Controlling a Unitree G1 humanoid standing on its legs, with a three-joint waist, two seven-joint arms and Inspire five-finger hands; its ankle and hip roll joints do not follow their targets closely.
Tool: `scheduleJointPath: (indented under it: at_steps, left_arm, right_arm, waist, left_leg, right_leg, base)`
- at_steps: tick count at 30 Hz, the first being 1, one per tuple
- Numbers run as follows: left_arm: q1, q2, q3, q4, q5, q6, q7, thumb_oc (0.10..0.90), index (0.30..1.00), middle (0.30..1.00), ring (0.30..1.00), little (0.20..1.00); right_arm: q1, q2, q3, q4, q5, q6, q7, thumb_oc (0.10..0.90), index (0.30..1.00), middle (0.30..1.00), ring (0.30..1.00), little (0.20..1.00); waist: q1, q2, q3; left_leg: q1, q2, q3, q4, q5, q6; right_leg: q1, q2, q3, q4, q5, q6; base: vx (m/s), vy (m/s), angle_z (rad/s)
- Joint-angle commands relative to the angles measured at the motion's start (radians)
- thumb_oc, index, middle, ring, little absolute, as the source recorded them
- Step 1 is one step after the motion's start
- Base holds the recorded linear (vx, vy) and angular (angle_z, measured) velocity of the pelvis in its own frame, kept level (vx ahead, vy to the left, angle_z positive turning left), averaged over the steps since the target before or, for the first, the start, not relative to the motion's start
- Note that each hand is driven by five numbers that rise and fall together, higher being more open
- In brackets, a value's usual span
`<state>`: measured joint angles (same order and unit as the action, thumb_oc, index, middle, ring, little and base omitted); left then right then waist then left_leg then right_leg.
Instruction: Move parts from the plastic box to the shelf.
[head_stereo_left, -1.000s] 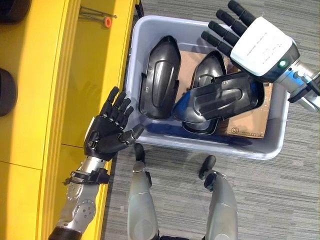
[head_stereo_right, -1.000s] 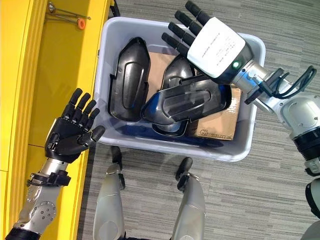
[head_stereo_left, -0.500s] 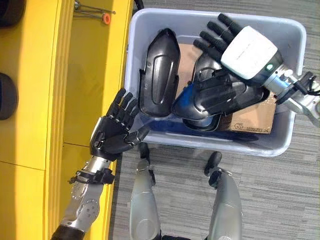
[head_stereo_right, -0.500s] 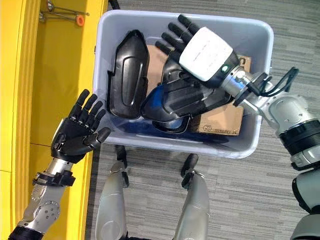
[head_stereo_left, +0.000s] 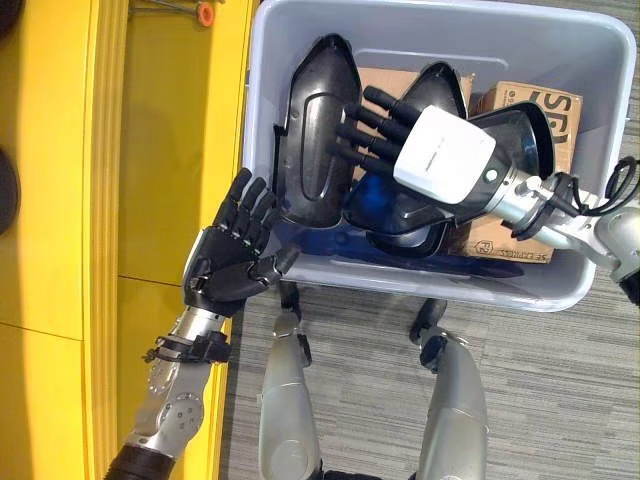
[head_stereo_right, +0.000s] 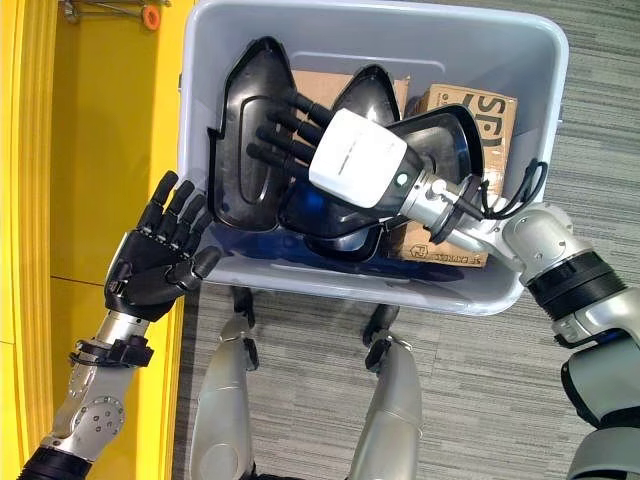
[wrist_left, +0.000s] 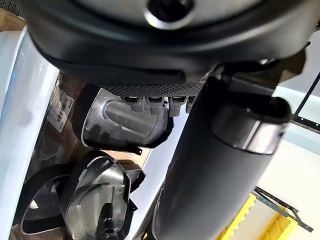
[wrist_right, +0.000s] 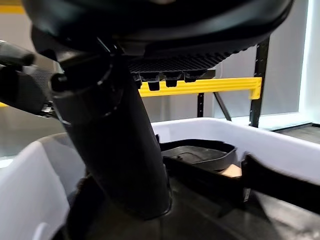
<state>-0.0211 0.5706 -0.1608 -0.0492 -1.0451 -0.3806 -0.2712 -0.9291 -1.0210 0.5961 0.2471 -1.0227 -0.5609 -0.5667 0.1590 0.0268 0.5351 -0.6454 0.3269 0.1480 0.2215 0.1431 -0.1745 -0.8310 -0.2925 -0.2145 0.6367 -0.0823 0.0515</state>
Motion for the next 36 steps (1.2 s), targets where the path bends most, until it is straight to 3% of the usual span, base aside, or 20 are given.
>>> scheduleJointPath:
  at_steps: [1, 4, 8, 14, 15, 19, 23, 24, 26, 31, 33, 36]
  left_arm:
    - [-0.02, -0.006, 0.004, -0.117, 0.025, -0.097, -0.012, 0.9, 1.0, 1.0, 1.0, 1.0]
    - [-0.031, -0.008, -0.001, -0.118, 0.053, -0.091, 0.003, 0.9, 1.0, 1.0, 1.0, 1.0]
    - [-0.053, -0.005, -0.021, -0.11, 0.122, -0.096, 0.016, 0.9, 1.0, 1.0, 1.0, 1.0]
    - [-0.063, 0.001, -0.03, -0.105, 0.108, -0.098, 0.039, 0.9, 1.0, 1.0, 1.0, 1.0]
    - [-0.092, -0.005, -0.05, -0.086, 0.107, -0.1, 0.041, 0.9, 1.0, 1.0, 1.0, 1.0]
    - [-0.098, -0.009, -0.049, -0.077, 0.098, -0.1, 0.035, 0.9, 1.0, 1.0, 1.0, 1.0]
    - [-0.106, 0.001, -0.058, -0.066, 0.09, -0.093, 0.024, 0.9, 1.0, 1.0, 1.0, 1.0]
    - [-0.107, 0.0, -0.057, -0.066, 0.09, -0.093, 0.023, 0.9, 1.0, 1.0, 1.0, 1.0]
    - [-0.114, 0.007, -0.062, -0.063, 0.085, -0.086, 0.024, 0.9, 1.0, 1.0, 1.0, 1.0]
    - [-0.131, 0.019, -0.079, -0.063, 0.08, -0.072, 0.018, 0.9, 1.0, 1.0, 1.0, 1.0]
    - [-0.13, 0.021, -0.08, -0.068, 0.079, -0.07, 0.019, 0.9, 1.0, 1.0, 1.0, 1.0]
    - [-0.126, 0.015, -0.081, -0.095, 0.072, -0.055, 0.025, 0.9, 1.0, 1.0, 1.0, 1.0]
  right_arm:
    - [-0.017, 0.007, -0.098, -0.133, 0.021, -0.032, -0.039, 0.9, 1.0, 1.0, 1.0, 1.0]
    - [0.003, 0.017, -0.105, -0.135, 0.038, -0.03, -0.004, 0.9, 1.0, 1.0, 1.0, 1.0]
    - [-0.029, 0.034, -0.074, -0.091, 0.078, 0.022, 0.005, 0.9, 1.0, 1.0, 1.0, 1.0]
    - [-0.065, 0.035, -0.049, -0.045, 0.072, 0.041, -0.006, 0.9, 1.0, 1.0, 1.0, 1.0]
    - [-0.146, 0.068, 0.027, 0.069, 0.03, 0.087, -0.042, 0.9, 1.0, 1.0, 1.0, 1.0]
    - [-0.205, 0.085, 0.08, 0.143, 0.028, 0.132, -0.055, 0.9, 1.0, 1.0, 1.0, 1.0]
    - [-0.292, 0.124, 0.16, 0.279, 0.092, 0.257, -0.015, 0.9, 1.0, 1.0, 1.0, 1.0]
    - [-0.296, 0.126, 0.164, 0.284, 0.098, 0.262, -0.015, 0.9, 1.0, 1.0, 1.0, 1.0]
    - [-0.332, 0.143, 0.201, 0.34, 0.164, 0.346, -0.032, 0.9, 1.0, 1.0, 1.0, 1.0]
    - [-0.38, 0.179, 0.165, 0.433, 0.304, 0.474, -0.14, 0.9, 1.0, 1.0, 1.0, 1.0]
    - [-0.384, 0.184, 0.155, 0.442, 0.331, 0.488, -0.156, 0.9, 1.0, 1.0, 1.0, 1.0]
    - [-0.383, 0.203, 0.054, 0.476, 0.437, 0.57, -0.225, 0.9, 1.0, 1.0, 1.0, 1.0]
  waist:
    - [-0.029, 0.017, -0.015]
    - [-0.031, 0.014, -0.015]
    - [-0.028, 0.014, -0.015]
    - [-0.022, 0.021, -0.015]
    - [-0.004, 0.036, -0.015]
    - [0.008, 0.046, -0.015]
    - [0.036, 0.062, -0.015]
    - [0.036, 0.063, -0.015]
    - [0.048, 0.069, -0.015]
    - [0.061, 0.084, -0.015]
    - [0.063, 0.087, -0.015]
    - [0.062, 0.098, -0.015]
  left_leg:
    - [-0.049, 0.039, 0.002, 0.08, -0.093, 0.016]
    - [-0.056, 0.04, 0.003, 0.088, -0.097, 0.017]
    - [-0.082, 0.041, 0.0, 0.112, -0.104, 0.015]
    - [-0.107, 0.041, -0.004, 0.115, -0.101, 0.012]
    - [-0.156, 0.031, -0.015, 0.133, -0.105, 0.013]
    - [-0.188, 0.024, -0.024, 0.152, -0.107, 0.015]
    - [-0.241, 0.013, -0.05, 0.181, -0.111, 0.019]
    - [-0.243, 0.013, -0.05, 0.181, -0.11, 0.019]
    - [-0.268, 0.009, -0.064, 0.19, -0.109, 0.021]
    - [-0.293, 0.003, -0.077, 0.203, -0.111, 0.026]
    - [-0.293, 0.002, -0.078, 0.204, -0.112, 0.027]
    - [-0.28, -0.003, -0.077, 0.213, -0.126, 0.029]
  right_leg:
    - [0.042, -0.021, -0.081, 0.006, -0.063, 0.058]
    - [0.036, -0.019, -0.079, 0.007, -0.063, 0.057]
    - [0.02, -0.017, -0.085, 0.005, -0.06, 0.055]
    - [-0.004, -0.022, -0.089, -0.001, -0.052, 0.056]
    - [-0.048, -0.023, -0.093, 0.021, -0.055, 0.047]
    - [-0.075, -0.029, -0.103, 0.049, -0.065, 0.041]
    - [-0.115, -0.039, -0.114, 0.105, -0.085, 0.033]
    - [-0.116, -0.039, -0.115, 0.106, -0.085, 0.032]
    - [-0.133, -0.042, -0.12, 0.122, -0.09, 0.029]
    - [-0.15, -0.049, -0.126, 0.144, -0.095, 0.025]
    - [-0.15, -0.049, -0.126, 0.145, -0.095, 0.025]
    - [-0.139, -0.05, -0.117, 0.154, -0.108, 0.026]
  base:
    - [0.0, 0.0, 0.0]
    - [0.0, -0.012, -0.01]
    - [0.01, -0.033, -0.02]
    - [0.0, 0.0, 0.0]
    - [0.0, 0.0, 0.0]
    - [0.01, -0.005, 0.01]
    - [0.05, -0.028, 0.12]
    - [0.04, -0.02, 0.11]
    - [0.04, -0.025, 0.1]
    - [0.04, -0.019, 0.08]
    - [0.02, 0.005, 0.09]
    - [0.04, 0.049, 0.05]
